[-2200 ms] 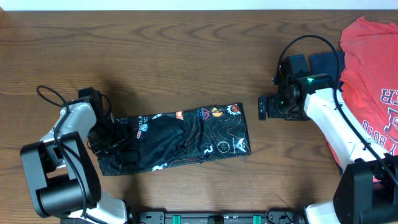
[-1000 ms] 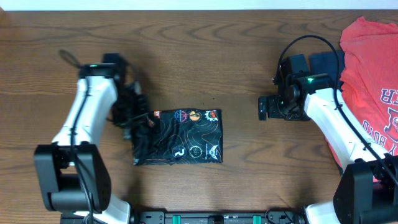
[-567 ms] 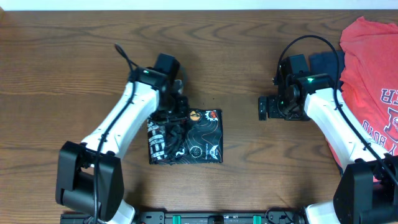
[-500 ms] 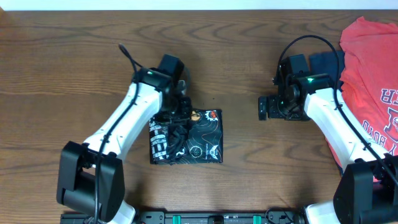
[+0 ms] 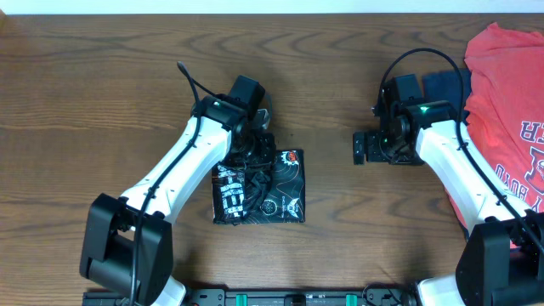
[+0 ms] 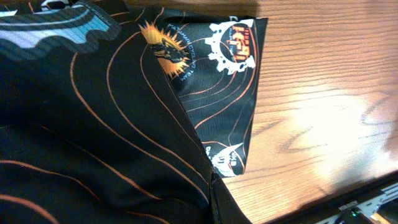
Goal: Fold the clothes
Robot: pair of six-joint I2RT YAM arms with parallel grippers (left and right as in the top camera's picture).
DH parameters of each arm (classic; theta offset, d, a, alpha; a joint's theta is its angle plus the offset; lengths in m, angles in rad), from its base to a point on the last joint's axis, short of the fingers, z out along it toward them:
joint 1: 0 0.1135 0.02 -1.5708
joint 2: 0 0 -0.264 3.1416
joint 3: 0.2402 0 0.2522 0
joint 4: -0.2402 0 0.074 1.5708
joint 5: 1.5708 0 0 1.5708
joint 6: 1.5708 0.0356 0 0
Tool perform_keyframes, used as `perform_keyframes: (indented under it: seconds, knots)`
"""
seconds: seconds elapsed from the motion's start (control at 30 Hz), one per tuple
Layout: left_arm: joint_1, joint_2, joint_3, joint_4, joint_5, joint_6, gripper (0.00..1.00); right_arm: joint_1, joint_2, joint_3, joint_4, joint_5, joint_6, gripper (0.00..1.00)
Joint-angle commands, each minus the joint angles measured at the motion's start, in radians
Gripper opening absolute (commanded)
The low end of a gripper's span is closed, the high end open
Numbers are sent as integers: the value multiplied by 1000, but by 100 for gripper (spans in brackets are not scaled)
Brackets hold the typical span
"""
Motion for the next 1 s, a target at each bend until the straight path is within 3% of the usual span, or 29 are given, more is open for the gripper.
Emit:
perform_keyframes:
  seconds: [0.0, 0.33, 0.4, 0.5, 0.6, 0.77, 0.97]
  knots:
    - [8, -53, 11, -8, 30, 16, 6, -3, 0, -5, -1, -2, -12, 99]
    - [-40, -55, -7, 15, 40, 27, 7, -3, 0, -5, -5, -2, -12, 99]
    - [-48, -49, -13, 15, 40, 27, 14, -3, 0, -5, -5, -2, -12, 99]
    - [-70, -45, -16, 17, 45, 27, 43, -3, 0, -5, -5, -2, -12, 99]
    - [-82, -48, -13, 27, 50, 37, 52, -3, 0, -5, -5, -2, -12, 99]
    - [-21, -91, 28, -14, 37, 148, 54, -2, 0, -5, 7, -64, -89, 99]
    - [198, -175, 32, -22, -82, 130, 54, 51, 0, -5, 42, -373, -297, 96]
